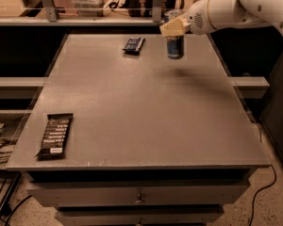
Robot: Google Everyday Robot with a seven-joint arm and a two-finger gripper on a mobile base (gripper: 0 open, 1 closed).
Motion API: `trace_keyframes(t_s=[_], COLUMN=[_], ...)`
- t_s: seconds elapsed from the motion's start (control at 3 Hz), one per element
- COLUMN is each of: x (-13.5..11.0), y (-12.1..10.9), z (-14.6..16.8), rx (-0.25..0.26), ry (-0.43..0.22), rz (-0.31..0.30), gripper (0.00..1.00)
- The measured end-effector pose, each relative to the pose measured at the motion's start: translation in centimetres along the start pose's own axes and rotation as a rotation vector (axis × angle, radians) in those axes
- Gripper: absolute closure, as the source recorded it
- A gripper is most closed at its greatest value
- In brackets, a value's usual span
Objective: Move redbull can near rxbar chocolate
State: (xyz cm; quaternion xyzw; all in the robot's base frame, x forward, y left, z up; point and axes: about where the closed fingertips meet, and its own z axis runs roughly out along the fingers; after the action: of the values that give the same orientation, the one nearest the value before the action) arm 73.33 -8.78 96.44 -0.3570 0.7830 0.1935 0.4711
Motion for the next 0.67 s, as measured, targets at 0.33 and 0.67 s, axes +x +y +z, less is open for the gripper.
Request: trace_keyframes(t_s=[0.33,0.67], x=[0.0,-0.9], y=[1.2,5.3], z=[0.5,0.4], rx=[-0.050,-0.147], ry=[0.007,-0.032], rz=[-0.032,-0.106], gripper=[1.00,1.00])
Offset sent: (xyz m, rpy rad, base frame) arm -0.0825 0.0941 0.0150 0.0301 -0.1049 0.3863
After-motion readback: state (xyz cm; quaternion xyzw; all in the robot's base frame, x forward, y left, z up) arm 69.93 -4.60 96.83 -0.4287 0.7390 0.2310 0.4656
